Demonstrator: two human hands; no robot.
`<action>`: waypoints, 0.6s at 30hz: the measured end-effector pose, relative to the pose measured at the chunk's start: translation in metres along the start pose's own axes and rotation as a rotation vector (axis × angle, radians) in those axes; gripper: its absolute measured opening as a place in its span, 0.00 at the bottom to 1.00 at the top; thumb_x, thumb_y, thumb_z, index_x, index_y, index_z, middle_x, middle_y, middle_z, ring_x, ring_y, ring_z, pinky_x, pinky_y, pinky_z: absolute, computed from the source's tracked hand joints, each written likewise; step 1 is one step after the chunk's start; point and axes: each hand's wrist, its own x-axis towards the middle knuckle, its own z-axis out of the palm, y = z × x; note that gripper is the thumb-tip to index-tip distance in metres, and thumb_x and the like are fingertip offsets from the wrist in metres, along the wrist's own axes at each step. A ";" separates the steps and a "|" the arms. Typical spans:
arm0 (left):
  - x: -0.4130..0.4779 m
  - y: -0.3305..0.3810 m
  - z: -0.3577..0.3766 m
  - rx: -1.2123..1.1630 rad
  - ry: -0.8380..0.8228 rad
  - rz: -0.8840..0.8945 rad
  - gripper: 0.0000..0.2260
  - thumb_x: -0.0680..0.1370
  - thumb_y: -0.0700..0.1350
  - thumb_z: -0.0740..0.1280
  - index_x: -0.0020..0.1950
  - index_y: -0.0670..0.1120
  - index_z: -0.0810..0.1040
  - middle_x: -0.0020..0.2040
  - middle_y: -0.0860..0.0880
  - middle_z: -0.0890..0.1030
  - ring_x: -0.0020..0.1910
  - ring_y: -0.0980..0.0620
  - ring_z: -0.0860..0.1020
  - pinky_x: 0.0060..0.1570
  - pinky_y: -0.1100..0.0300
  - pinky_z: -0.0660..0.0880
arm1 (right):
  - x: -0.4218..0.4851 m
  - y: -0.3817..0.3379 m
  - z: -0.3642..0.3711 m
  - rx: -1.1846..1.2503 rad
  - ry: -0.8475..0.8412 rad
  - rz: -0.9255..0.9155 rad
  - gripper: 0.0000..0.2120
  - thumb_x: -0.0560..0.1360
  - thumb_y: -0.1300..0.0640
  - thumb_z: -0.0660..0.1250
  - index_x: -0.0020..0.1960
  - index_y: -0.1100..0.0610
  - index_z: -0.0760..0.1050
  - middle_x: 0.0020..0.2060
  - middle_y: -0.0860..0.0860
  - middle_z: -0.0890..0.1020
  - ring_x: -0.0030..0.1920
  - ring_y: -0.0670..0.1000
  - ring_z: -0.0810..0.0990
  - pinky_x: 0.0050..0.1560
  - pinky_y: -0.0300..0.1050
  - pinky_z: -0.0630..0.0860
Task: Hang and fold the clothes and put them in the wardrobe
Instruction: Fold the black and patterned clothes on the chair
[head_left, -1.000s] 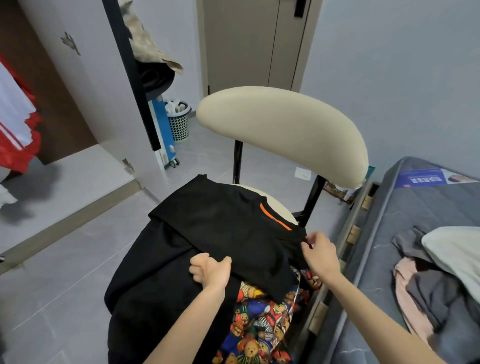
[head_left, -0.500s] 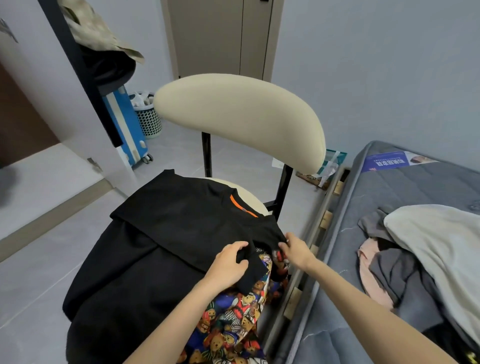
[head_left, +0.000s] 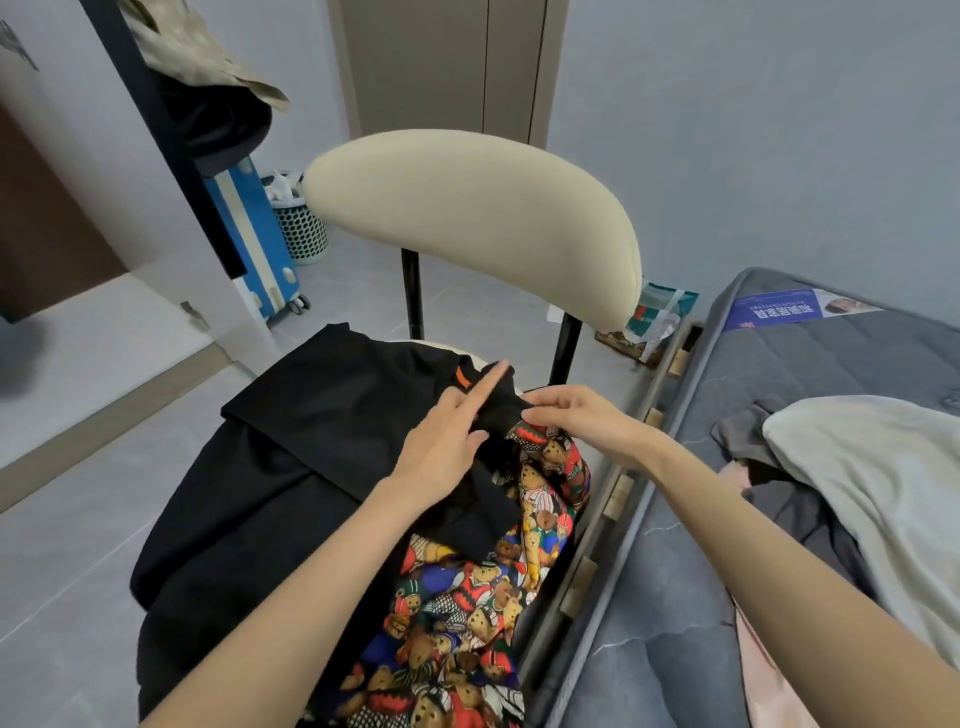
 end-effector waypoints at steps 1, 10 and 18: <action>0.005 0.002 -0.005 0.080 -0.066 0.035 0.34 0.80 0.43 0.64 0.75 0.68 0.48 0.49 0.53 0.67 0.41 0.56 0.72 0.39 0.60 0.71 | -0.002 0.000 -0.001 0.006 -0.026 0.000 0.12 0.79 0.59 0.64 0.62 0.57 0.78 0.51 0.52 0.85 0.53 0.49 0.84 0.55 0.38 0.78; 0.014 0.007 -0.019 0.147 0.034 -0.002 0.08 0.81 0.42 0.59 0.57 0.53 0.68 0.51 0.53 0.75 0.45 0.48 0.76 0.42 0.51 0.73 | -0.006 0.037 0.017 -0.410 0.032 0.037 0.17 0.72 0.59 0.73 0.58 0.57 0.73 0.53 0.56 0.80 0.52 0.54 0.80 0.55 0.50 0.78; 0.011 -0.003 -0.032 -0.018 0.179 -0.220 0.09 0.80 0.41 0.62 0.59 0.50 0.69 0.42 0.51 0.79 0.40 0.50 0.81 0.45 0.47 0.78 | -0.026 0.074 0.014 -0.661 0.192 0.232 0.17 0.76 0.49 0.69 0.58 0.58 0.71 0.53 0.56 0.81 0.53 0.54 0.80 0.52 0.48 0.77</action>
